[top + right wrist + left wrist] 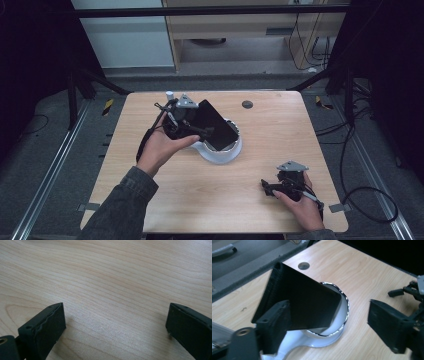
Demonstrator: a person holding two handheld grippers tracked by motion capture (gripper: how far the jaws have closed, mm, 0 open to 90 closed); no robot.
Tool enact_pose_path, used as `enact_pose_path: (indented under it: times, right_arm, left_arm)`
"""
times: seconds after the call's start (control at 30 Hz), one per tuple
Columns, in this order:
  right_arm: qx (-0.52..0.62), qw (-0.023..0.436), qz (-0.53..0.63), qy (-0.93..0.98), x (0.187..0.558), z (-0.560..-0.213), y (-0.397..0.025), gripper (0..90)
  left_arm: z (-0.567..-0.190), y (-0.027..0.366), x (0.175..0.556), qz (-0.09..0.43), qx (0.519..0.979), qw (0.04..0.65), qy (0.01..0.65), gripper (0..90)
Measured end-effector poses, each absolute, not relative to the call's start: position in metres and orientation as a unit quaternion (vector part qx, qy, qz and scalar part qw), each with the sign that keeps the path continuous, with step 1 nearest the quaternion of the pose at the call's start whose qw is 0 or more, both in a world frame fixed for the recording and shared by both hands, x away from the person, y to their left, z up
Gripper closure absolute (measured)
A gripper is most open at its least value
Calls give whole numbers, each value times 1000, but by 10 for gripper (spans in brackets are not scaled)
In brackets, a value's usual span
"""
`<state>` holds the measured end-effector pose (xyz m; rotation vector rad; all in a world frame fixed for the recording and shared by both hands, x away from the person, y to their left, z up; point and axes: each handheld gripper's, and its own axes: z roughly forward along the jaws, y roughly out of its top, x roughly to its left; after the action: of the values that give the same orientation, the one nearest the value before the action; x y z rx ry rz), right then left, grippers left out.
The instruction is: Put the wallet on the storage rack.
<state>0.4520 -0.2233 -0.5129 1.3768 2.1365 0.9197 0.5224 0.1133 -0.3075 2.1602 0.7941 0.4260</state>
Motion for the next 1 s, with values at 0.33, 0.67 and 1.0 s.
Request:
enact_pose_path:
  times: [0.33, 0.67, 1.0]
  right_arm:
    - [497, 217, 332, 772, 452, -513, -223, 28]
    - [497, 216, 332, 772, 451, -513, -223, 28]
    - [498, 216, 332, 772, 451, -513, -223, 28]
  left_arm:
    - [-333, 103, 505, 148, 858, 397, 290, 62]
    - [-364, 107, 483, 130, 865, 396, 279, 50]
    - [-394, 121, 468, 117, 870, 383, 287, 53]
